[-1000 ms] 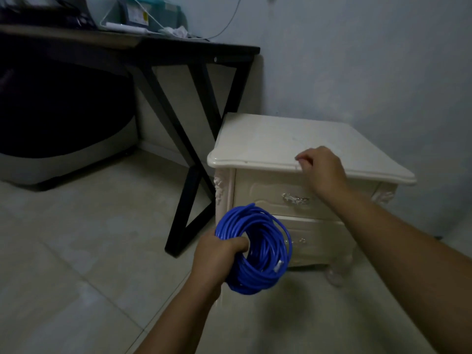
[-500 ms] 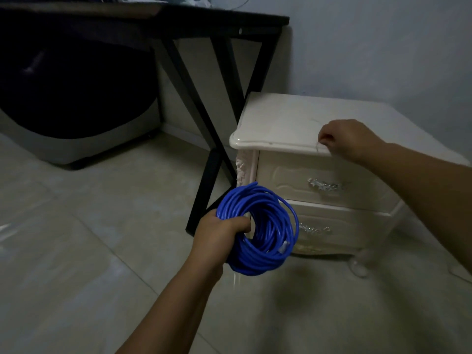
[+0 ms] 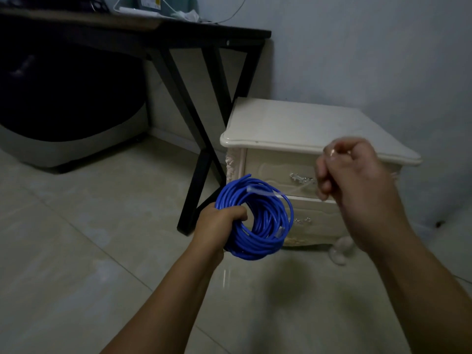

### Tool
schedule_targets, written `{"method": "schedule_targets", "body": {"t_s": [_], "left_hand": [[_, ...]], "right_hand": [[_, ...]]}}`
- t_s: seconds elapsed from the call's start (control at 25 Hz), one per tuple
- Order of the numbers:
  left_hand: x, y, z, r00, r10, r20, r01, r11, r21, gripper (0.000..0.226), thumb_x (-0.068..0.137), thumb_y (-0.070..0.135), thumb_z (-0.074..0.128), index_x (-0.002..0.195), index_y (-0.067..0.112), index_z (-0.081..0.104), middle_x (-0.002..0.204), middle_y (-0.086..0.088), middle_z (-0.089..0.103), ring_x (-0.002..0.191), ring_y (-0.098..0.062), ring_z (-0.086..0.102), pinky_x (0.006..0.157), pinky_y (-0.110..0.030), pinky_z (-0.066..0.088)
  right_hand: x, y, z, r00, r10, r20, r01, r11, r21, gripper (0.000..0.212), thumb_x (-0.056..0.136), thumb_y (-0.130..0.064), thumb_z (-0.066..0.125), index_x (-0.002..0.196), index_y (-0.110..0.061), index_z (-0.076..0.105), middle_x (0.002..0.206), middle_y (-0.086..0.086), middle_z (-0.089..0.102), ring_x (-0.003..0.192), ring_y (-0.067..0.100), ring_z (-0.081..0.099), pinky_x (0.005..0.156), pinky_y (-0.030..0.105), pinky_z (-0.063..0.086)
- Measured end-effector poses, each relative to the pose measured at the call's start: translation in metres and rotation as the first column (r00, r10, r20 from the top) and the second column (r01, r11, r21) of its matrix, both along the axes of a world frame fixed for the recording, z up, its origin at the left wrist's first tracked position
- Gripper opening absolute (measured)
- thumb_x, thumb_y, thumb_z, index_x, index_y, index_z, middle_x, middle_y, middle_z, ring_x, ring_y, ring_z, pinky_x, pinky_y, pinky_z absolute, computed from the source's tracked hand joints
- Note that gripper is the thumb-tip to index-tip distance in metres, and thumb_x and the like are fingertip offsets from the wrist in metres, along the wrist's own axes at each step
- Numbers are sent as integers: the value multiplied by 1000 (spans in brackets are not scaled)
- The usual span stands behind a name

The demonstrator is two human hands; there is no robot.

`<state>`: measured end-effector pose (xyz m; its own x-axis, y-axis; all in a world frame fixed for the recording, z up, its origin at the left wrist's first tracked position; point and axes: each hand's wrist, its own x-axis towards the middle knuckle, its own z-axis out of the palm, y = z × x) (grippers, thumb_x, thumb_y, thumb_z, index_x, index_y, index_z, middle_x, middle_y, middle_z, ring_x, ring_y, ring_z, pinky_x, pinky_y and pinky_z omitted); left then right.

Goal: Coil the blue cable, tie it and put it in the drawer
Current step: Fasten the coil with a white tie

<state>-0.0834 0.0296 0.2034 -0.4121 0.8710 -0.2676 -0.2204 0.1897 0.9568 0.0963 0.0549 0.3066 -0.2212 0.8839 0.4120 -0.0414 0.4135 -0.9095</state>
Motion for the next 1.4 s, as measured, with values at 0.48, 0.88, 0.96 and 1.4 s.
{"method": "schedule_targets", "body": {"t_s": [0.48,0.88,0.96,1.4], "left_hand": [[43,-64,26,996,-86,24,84,994,77,19,71,4,65,90,3,62,64,-8,54,58,-24,54,58,-34,45],[58,-81,27,966,-254,51,246,962,118,41,74,-6,64,113,8,62,92,-17,67,73,-24,65,67,-34,53],[58,-78,24,975,-222,7,220,967,126,52,74,-5,66,122,12,55,93,-12,66,71,-22,64,64,-31,53],[61,-66,18,924,-233,-304,310,920,239,96,70,-6,72,143,43,34,123,9,55,99,-6,64,76,-20,55]], "right_hand": [[32,-68,-41,973,-85,215,81,996,28,20,101,-14,42,89,-29,49,68,-10,62,58,4,55,62,25,48],[17,-77,-62,987,31,156,-19,997,-75,13,100,-8,43,96,-15,54,81,0,70,76,19,67,72,22,53],[16,-76,-62,994,30,107,-16,991,-136,11,98,-9,48,97,-10,58,82,2,71,76,16,69,70,18,53],[17,-68,-56,973,7,-230,-130,841,-525,13,93,-12,58,97,-8,69,93,10,76,91,21,73,80,34,57]]}}
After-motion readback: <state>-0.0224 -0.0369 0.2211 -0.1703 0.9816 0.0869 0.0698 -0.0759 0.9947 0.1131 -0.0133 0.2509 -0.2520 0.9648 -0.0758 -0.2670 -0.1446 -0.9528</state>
